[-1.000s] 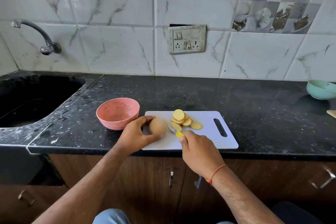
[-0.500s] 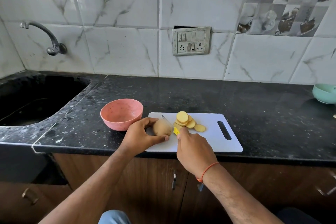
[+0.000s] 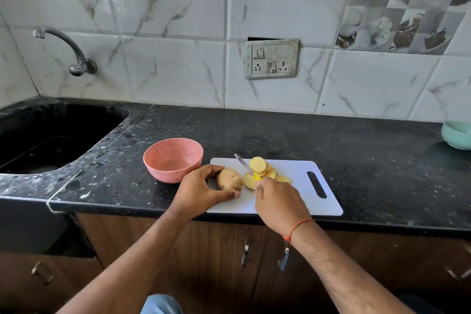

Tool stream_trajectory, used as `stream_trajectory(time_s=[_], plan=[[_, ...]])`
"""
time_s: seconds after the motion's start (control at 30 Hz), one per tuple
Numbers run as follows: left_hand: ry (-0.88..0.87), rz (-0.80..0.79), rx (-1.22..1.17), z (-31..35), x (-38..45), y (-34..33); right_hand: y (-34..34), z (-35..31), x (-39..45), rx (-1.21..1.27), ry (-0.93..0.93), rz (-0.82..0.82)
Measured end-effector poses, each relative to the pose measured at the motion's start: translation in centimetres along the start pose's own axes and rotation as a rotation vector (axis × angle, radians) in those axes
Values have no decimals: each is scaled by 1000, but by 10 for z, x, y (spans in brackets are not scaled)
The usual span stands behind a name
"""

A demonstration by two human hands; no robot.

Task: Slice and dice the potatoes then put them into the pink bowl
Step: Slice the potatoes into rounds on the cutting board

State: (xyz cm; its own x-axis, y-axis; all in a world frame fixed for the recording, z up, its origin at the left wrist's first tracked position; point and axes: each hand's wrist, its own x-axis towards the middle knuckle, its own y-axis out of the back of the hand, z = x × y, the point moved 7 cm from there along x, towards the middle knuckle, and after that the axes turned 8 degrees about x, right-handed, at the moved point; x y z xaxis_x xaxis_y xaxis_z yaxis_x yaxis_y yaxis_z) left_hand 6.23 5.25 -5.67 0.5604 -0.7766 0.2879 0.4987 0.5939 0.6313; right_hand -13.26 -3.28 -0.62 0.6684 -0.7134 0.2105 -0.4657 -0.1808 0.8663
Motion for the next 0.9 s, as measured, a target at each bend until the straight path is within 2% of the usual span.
stream_trajectory(time_s=[0.5, 0.9], plan=[[-8, 0, -6, -1, 0, -1, -18, -10, -4, -26, 40, -56], [2, 8, 18, -1, -1, 0, -19, -20, -6, -63, 2, -105]])
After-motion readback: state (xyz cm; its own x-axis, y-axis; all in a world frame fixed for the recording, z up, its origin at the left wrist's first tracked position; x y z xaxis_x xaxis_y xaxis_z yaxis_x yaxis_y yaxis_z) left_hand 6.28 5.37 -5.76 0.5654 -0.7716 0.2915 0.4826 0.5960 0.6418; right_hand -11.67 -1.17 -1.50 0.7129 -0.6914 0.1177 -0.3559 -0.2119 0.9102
